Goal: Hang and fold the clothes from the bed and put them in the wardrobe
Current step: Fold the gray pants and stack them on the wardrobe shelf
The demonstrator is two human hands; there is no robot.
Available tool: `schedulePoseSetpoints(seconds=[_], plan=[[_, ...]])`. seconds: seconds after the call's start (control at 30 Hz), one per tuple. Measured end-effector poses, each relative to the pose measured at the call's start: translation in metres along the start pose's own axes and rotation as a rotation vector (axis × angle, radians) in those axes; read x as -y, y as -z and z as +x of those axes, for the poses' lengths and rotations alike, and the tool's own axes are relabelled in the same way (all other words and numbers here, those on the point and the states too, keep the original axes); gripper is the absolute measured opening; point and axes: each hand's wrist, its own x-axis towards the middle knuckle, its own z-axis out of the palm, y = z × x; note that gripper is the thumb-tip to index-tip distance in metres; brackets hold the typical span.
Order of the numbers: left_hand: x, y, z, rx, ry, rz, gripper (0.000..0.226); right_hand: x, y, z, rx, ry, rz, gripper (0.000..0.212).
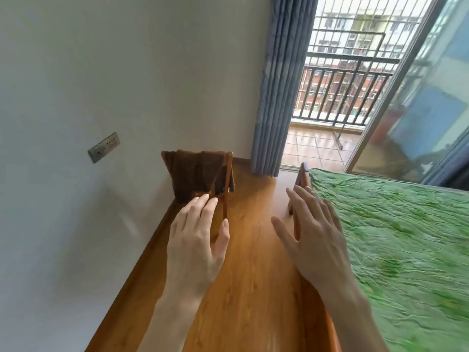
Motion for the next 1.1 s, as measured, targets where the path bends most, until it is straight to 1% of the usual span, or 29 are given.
schedulePoseSetpoints(seconds=[0.17,0.23,0.33,0.5,0.63,0.87,1.0,1.1], plan=[[0.021,-0.052,0.072,0.056,-0.098,-0.043,0.054,-0.007,-0.022,0.056,-0.033,-0.105,-0.044,0.066],[0.023,-0.073,0.096,0.072,-0.125,-0.058,0.054,-0.015,-0.031,0.072,-0.050,-0.144,-0.065,0.068],[0.021,-0.107,0.130,0.086,-0.165,-0.092,0.053,-0.032,-0.046,0.094,-0.082,-0.211,-0.080,0.065],[0.007,-0.173,0.180,0.136,-0.229,-0.136,0.054,-0.072,-0.070,0.131,-0.088,-0.303,-0.098,0.065],[-0.011,-0.233,0.228,0.183,-0.273,-0.161,0.052,-0.116,-0.092,0.177,-0.112,-0.361,-0.112,0.066],[-0.031,-0.327,0.349,0.158,-0.351,-0.121,0.050,-0.197,-0.132,0.297,-0.136,-0.353,-0.088,0.065],[-0.030,-0.381,0.414,0.149,-0.319,-0.117,0.051,-0.243,-0.159,0.369,-0.122,-0.323,-0.090,0.064],[-0.026,-0.413,0.453,0.162,-0.302,-0.101,0.052,-0.272,-0.182,0.415,-0.072,-0.315,-0.111,0.065]])
